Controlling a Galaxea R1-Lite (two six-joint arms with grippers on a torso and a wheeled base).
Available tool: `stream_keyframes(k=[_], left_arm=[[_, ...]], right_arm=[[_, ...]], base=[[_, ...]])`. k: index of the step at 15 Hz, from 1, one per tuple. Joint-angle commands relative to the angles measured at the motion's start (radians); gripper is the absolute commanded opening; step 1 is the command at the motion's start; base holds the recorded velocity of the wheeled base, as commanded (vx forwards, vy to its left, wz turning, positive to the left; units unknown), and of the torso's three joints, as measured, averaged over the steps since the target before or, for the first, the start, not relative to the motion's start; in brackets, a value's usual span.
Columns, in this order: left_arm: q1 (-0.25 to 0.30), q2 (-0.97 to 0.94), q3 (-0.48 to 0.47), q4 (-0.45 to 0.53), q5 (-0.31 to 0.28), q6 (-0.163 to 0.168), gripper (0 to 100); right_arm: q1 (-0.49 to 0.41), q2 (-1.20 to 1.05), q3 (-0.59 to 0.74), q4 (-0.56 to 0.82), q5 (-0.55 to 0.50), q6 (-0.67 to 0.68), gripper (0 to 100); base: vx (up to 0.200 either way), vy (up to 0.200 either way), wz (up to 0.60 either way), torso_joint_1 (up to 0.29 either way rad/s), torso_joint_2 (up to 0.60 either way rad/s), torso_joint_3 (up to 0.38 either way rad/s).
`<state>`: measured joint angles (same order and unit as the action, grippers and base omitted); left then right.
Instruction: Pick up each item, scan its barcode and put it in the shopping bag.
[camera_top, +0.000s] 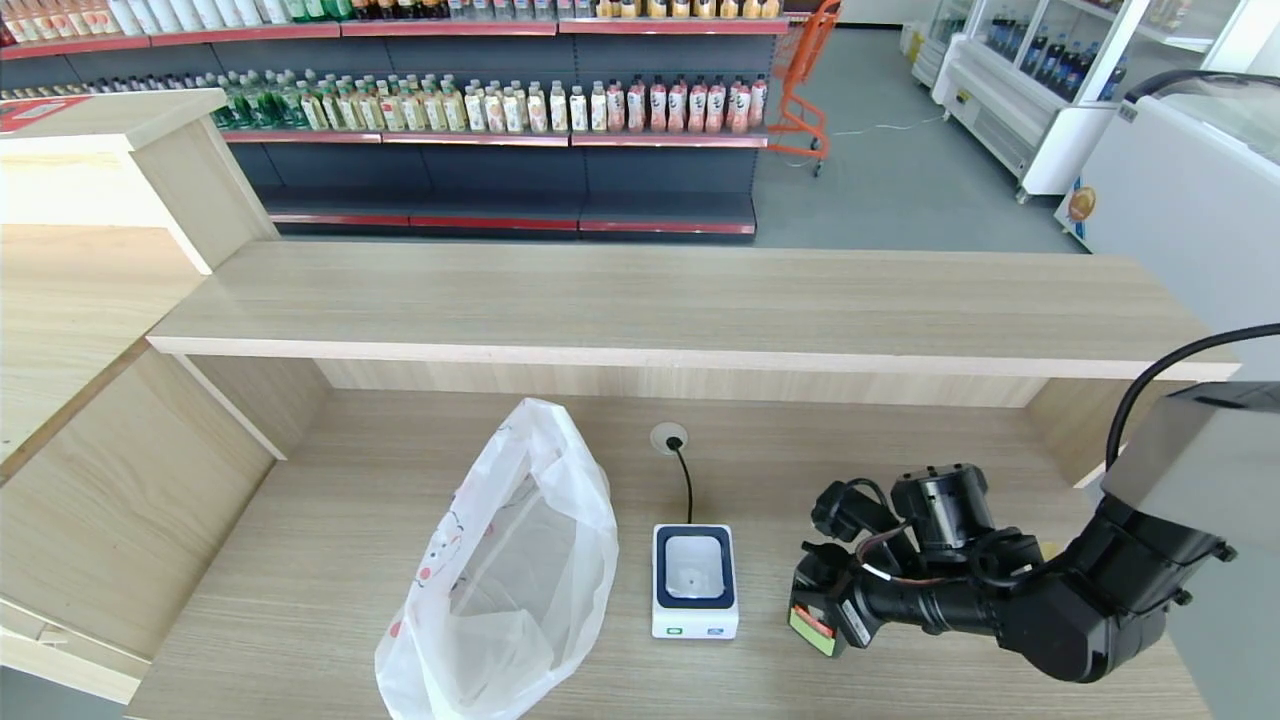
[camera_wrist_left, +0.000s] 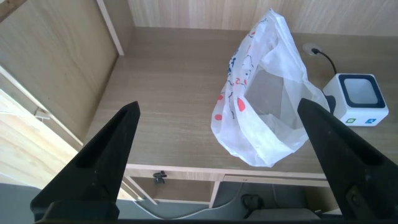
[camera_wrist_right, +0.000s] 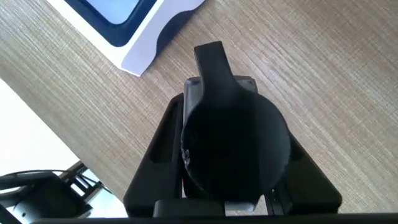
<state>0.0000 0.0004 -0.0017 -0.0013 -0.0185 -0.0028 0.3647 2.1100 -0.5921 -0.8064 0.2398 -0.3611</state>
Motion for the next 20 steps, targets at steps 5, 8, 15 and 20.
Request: stream_keyframes(k=[5,8,15,20], left_arm=[[0.000,0.000,0.000,0.000,0.000,0.000,100],[0.000,0.000,0.000,0.000,-0.001,0.000,100],[0.000,0.000,0.000,0.000,0.000,0.000,100],[0.000,0.000,0.000,0.000,0.000,0.000,100]], right_arm=[[-0.085,-0.240,0.048,0.016,-0.005,0.008,0],[-0.138,-0.344,0.140,-0.031,-0.096,-0.087,0],[-0.228,-0.578,0.241,-0.191,-0.128,-0.553,0],[-0.224,-0.588,0.235,-0.329,0.406,-1.319,0]], base=[[0.000,0.000,0.00,0.000,0.00,0.000],[0.000,0.000,0.00,0.000,0.00,0.000],[0.000,0.000,0.00,0.000,0.00,0.000],[0.000,0.000,0.00,0.000,0.00,0.000]])
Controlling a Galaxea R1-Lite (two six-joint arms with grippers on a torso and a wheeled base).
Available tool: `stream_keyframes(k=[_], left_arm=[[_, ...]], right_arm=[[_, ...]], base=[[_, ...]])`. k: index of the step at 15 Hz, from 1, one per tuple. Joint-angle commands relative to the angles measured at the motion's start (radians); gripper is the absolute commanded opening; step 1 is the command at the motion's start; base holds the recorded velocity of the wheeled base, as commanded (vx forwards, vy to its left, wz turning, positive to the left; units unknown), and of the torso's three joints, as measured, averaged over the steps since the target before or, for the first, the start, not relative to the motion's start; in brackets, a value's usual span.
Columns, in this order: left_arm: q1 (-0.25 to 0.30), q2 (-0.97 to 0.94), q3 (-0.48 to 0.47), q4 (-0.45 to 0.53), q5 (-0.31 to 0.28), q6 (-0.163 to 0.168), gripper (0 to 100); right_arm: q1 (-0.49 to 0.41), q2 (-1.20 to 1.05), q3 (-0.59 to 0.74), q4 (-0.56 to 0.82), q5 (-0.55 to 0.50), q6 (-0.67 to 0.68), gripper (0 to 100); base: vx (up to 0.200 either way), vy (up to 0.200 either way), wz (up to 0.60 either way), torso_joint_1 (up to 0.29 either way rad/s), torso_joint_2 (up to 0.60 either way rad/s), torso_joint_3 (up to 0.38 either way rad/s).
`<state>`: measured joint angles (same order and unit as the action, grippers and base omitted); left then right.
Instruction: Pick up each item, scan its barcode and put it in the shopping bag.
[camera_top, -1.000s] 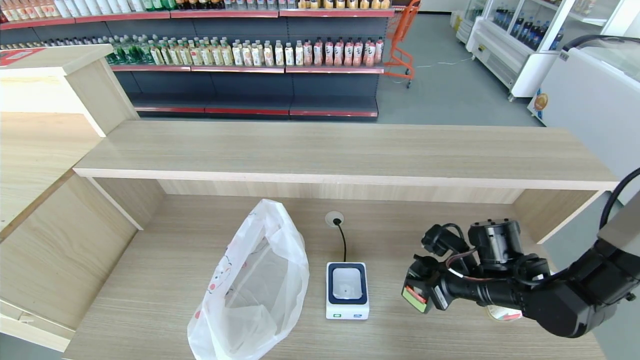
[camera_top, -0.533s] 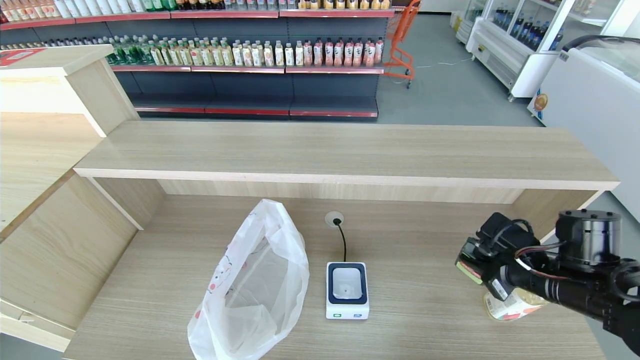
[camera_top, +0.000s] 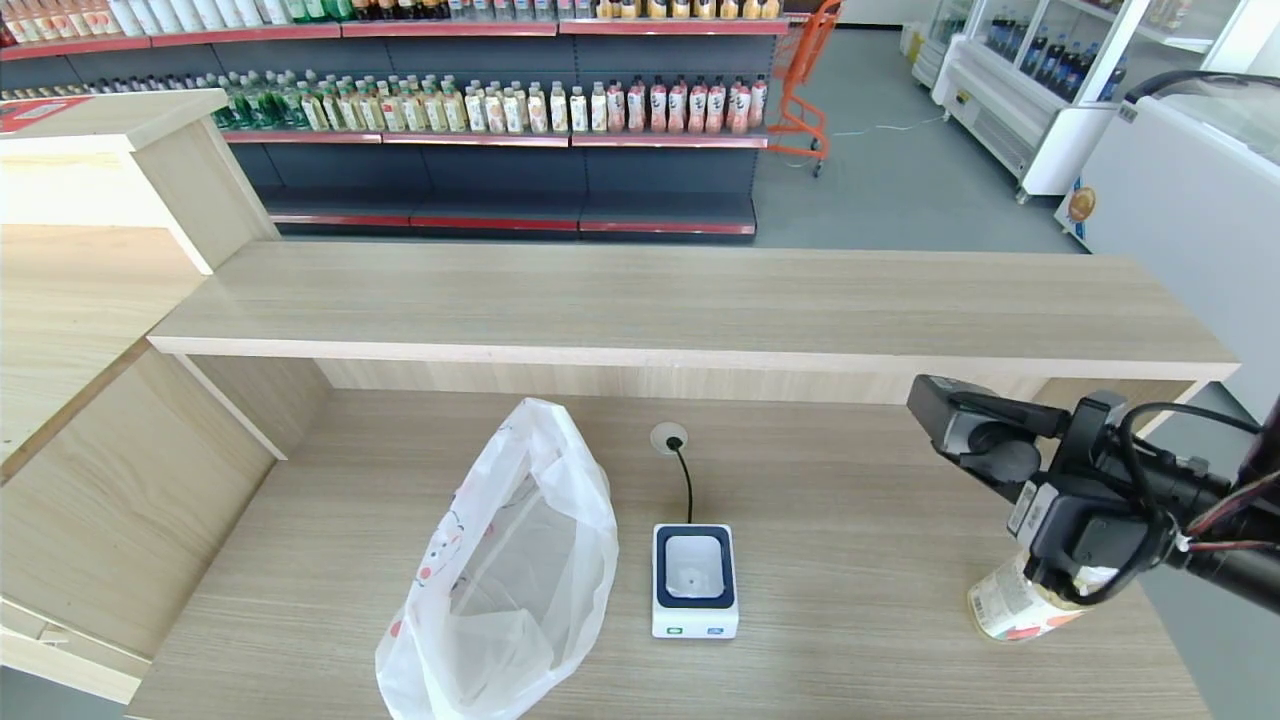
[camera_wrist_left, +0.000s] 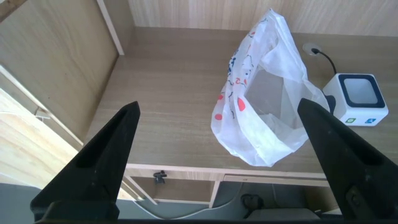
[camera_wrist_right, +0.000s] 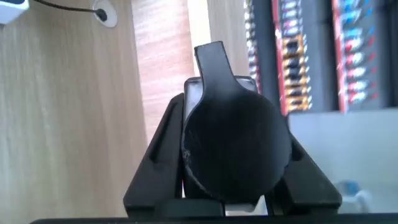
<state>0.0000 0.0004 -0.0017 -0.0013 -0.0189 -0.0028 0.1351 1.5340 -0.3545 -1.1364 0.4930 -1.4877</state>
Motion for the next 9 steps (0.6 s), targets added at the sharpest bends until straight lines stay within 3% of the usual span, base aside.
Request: stream_keyframes(k=[1,2,4,6,9], left_arm=[[0.000,0.000,0.000,0.000,-0.001,0.000,100],[0.000,0.000,0.000,0.000,0.001,0.000,100],[0.000,0.000,0.000,0.000,0.001,0.000,100],[0.000,0.000,0.000,0.000,0.001,0.000,100],[0.000,0.000,0.000,0.000,0.001,0.000,100]], right_arm=[[0.034,-0.011,-0.003,0.047,0.285,-0.414,0],[0.075,-0.003,-0.006,0.119,0.394,-0.611,0],[0.156,-0.002,-0.008,0.311,0.483,-0.881,0],[0.169,-0.014,-0.008,0.380,0.496,-0.987,0],[0.170,-0.035,-0.009,0.380,0.575,-1.048,0]], base=[[0.000,0.000,0.00,0.000,0.00,0.000],[0.000,0.000,0.00,0.000,0.00,0.000],[0.000,0.000,0.00,0.000,0.00,0.000],[0.000,0.000,0.00,0.000,0.00,0.000],[0.000,0.000,0.00,0.000,0.00,0.000]])
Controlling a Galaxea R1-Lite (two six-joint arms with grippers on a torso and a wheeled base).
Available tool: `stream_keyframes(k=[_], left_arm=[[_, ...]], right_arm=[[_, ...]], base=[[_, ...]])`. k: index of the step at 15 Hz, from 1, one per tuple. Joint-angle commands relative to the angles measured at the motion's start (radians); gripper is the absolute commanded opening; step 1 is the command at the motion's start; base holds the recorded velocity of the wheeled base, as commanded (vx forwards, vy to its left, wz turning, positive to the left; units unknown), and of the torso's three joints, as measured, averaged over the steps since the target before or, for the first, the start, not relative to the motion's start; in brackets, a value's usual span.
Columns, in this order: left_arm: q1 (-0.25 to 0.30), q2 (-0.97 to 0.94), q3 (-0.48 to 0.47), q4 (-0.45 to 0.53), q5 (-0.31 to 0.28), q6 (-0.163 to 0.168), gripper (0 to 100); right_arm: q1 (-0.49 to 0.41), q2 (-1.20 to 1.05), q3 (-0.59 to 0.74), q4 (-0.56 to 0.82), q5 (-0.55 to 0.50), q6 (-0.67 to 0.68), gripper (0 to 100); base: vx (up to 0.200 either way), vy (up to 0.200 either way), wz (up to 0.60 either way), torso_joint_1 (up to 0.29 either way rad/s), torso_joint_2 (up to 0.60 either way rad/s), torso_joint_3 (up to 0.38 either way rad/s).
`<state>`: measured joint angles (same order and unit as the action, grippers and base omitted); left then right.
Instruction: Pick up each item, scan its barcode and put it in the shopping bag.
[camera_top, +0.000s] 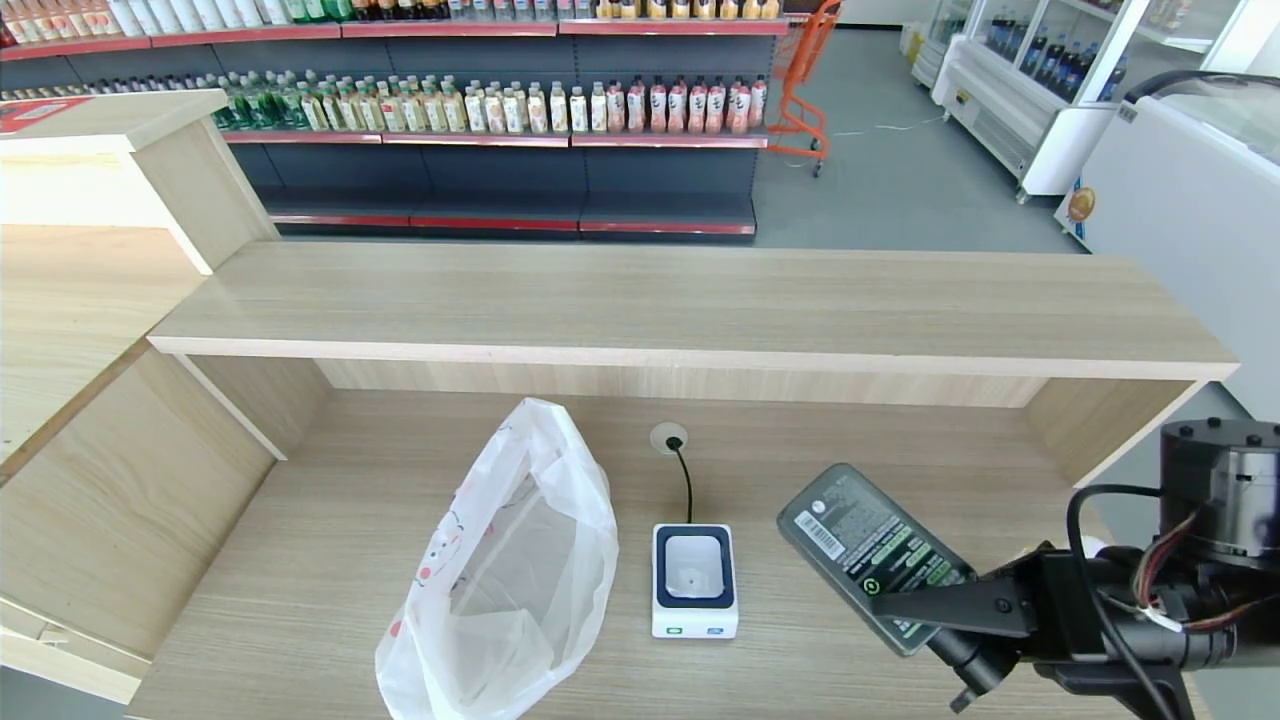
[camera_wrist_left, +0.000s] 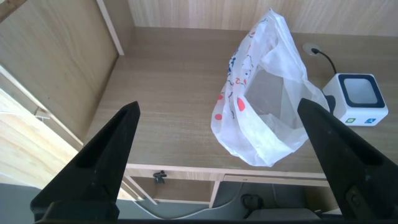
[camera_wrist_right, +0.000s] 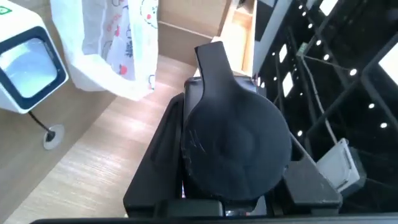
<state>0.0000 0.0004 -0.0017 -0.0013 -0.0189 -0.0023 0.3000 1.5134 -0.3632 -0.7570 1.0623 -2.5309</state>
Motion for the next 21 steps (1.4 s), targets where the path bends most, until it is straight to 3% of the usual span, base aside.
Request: stream_keyframes(k=[1,4,11,15,21], left_arm=[[0.000,0.000,0.000,0.000,0.001,-0.001,100],[0.000,0.000,0.000,0.000,0.001,-0.001,100],[0.000,0.000,0.000,0.000,0.001,-0.001,100],[0.000,0.000,0.000,0.000,-0.001,-0.001,100],[0.000,0.000,0.000,0.000,-0.001,-0.001,100]], right_arm=[[0.004,-0.029,0.001,0.005,0.050,-0.037,0],[0.004,-0.075,0.007,0.048,0.153,-0.111,0],[0.071,-0.098,0.012,0.229,0.169,-0.183,0],[0.094,-0.096,0.010,0.446,0.168,-0.292,0],[0.096,-0.091,0.006,0.469,0.168,-0.307,0]], base=[[0.000,0.000,0.00,0.000,0.00,0.000],[0.000,0.000,0.00,0.000,0.00,0.000],[0.000,0.000,0.00,0.000,0.00,0.000],[0.000,0.000,0.00,0.000,0.00,0.000],[0.000,0.000,0.00,0.000,0.00,0.000]])
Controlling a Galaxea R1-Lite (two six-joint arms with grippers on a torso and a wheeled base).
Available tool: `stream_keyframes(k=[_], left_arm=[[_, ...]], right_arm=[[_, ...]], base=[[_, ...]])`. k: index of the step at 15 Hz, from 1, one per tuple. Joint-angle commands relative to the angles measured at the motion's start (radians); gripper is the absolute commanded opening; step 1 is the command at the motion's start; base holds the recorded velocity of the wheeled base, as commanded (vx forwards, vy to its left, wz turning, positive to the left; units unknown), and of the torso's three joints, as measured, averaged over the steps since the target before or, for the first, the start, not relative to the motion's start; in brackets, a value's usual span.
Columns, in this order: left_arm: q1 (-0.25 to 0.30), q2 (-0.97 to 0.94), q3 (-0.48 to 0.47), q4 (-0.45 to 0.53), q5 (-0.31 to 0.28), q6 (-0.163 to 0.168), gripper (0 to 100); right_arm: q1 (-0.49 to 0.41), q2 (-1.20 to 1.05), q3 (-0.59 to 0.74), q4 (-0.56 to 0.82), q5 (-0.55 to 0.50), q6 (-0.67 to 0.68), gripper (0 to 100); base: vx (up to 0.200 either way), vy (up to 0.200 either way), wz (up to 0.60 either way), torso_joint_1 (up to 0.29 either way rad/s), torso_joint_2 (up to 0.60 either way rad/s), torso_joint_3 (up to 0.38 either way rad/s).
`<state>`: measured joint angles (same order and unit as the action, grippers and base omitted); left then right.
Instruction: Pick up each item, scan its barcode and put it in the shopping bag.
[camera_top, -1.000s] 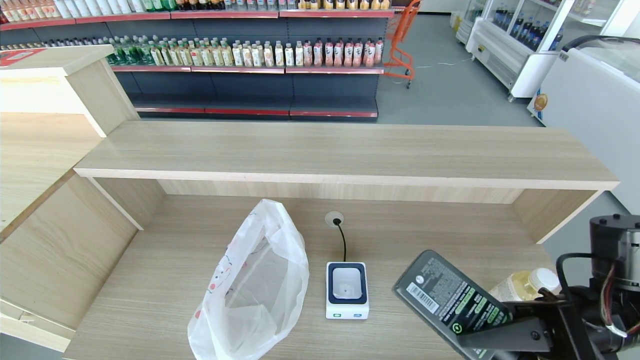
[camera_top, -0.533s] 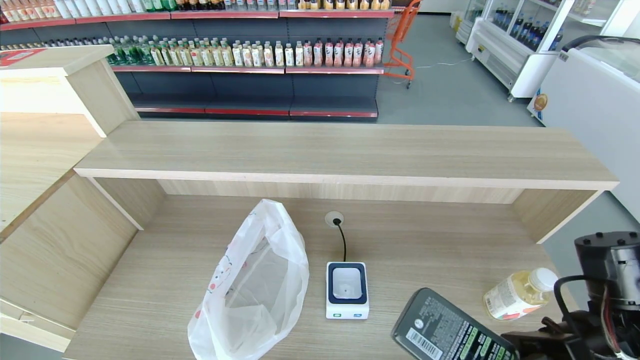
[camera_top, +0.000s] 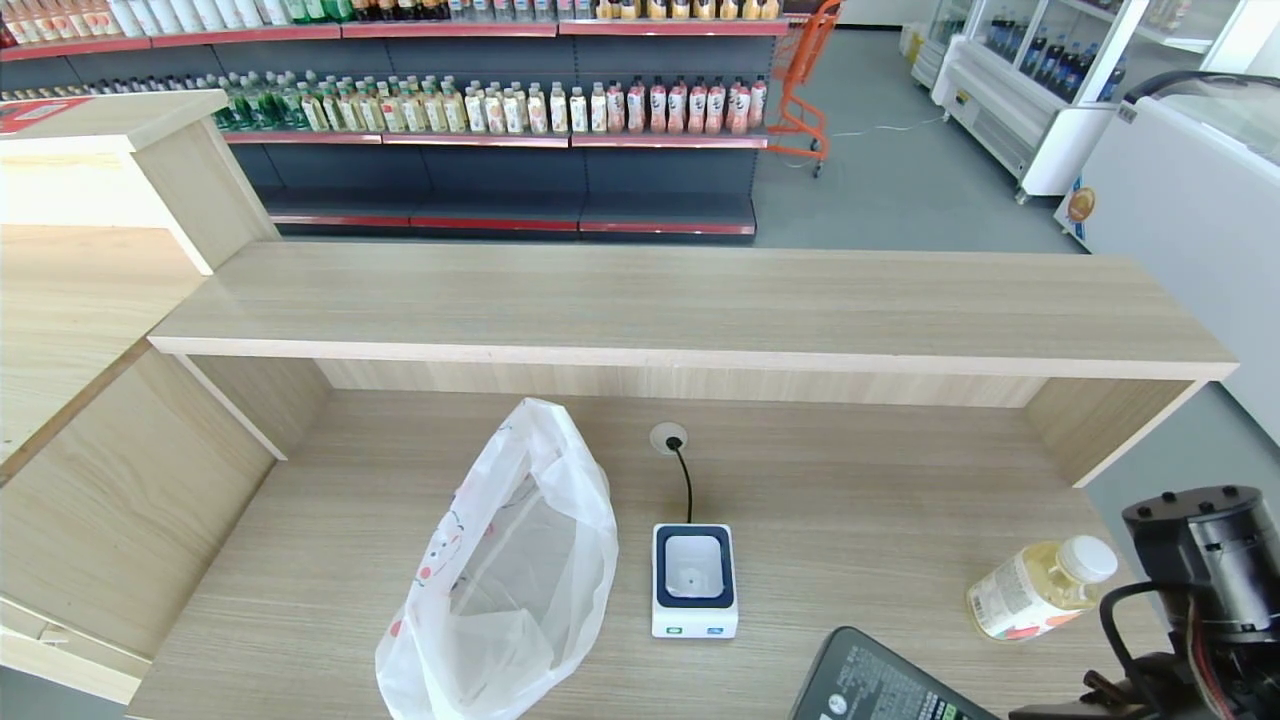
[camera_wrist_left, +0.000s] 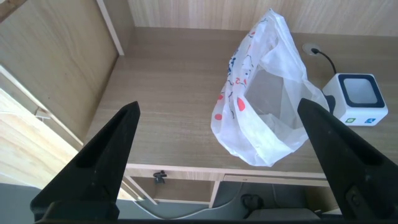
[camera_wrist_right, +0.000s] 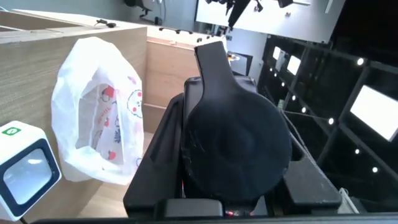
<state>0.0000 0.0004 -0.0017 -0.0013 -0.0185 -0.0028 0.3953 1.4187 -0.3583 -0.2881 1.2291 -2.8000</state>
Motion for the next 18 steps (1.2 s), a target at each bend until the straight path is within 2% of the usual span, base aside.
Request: stream_keyframes(k=[1,9,11,13,14,15,16,17,18], left_arm=[[0.000,0.000,0.000,0.000,0.000,0.000,100],[0.000,0.000,0.000,0.000,-0.001,0.000,100],[0.000,0.000,0.000,0.000,0.000,0.000,100],[0.000,0.000,0.000,0.000,0.000,0.000,100],[0.000,0.000,0.000,0.000,0.000,0.000,100],[0.000,0.000,0.000,0.000,0.000,0.000,100],[0.000,0.000,0.000,0.000,0.000,0.000,100],[0.000,0.000,0.000,0.000,0.000,0.000,100],[0.000,0.000,0.000,0.000,0.000,0.000,100]], right_arm=[[0.000,0.003,0.001,0.000,0.000,-0.038,0],[0.000,0.011,0.001,0.001,0.000,-0.036,0],[-0.006,0.011,-0.014,0.004,-0.002,0.016,0],[-0.027,-0.012,-0.036,0.000,-0.002,0.215,0],[-0.141,-0.046,-0.031,0.004,-0.025,0.481,0],[-0.216,-0.083,-0.030,0.017,-0.060,0.686,0],[-0.257,-0.093,-0.037,0.015,-0.071,0.775,0],[-0.371,-0.115,-0.064,0.023,-0.086,0.950,0],[-0.375,-0.118,-0.053,0.027,-0.079,1.136,0]], base=[[0.000,0.000,0.00,0.000,0.00,0.000],[0.000,0.000,0.00,0.000,0.00,0.000],[0.000,0.000,0.00,0.000,0.00,0.000],[0.000,0.000,0.00,0.000,0.00,0.000],[0.000,0.000,0.00,0.000,0.00,0.000],[0.000,0.000,0.00,0.000,0.00,0.000],[0.000,0.000,0.00,0.000,0.00,0.000],[0.000,0.000,0.00,0.000,0.00,0.000],[0.000,0.000,0.00,0.000,0.00,0.000]])
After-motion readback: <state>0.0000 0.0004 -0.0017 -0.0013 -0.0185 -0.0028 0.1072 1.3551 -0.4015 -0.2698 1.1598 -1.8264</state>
